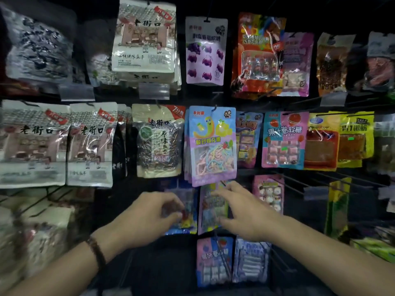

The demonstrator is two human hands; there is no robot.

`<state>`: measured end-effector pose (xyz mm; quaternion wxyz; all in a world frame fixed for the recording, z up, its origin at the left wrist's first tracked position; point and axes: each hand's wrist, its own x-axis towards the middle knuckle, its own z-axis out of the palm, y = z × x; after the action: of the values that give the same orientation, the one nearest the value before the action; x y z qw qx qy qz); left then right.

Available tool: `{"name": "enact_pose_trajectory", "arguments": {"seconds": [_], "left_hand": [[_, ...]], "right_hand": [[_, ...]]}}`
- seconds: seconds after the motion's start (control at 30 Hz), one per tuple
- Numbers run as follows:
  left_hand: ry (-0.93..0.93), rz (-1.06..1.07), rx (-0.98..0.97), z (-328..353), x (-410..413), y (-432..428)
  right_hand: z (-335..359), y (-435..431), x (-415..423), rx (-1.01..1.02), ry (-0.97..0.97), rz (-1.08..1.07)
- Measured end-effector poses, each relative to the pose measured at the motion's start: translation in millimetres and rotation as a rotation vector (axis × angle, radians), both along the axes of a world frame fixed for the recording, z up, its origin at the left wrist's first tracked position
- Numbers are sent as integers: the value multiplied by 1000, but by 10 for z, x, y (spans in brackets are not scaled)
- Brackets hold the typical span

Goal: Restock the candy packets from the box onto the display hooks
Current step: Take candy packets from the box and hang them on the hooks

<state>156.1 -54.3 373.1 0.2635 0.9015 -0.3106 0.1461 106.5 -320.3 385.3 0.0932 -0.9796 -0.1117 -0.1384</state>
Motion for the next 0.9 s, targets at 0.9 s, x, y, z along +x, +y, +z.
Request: {"name": "enact_pose_trajectory", "arguments": {"seconds": [0.9], "left_hand": [[968, -14, 780, -3831, -1155, 774]], "right_hand": [[-4958, 1046, -935, 53, 809, -53]]}}
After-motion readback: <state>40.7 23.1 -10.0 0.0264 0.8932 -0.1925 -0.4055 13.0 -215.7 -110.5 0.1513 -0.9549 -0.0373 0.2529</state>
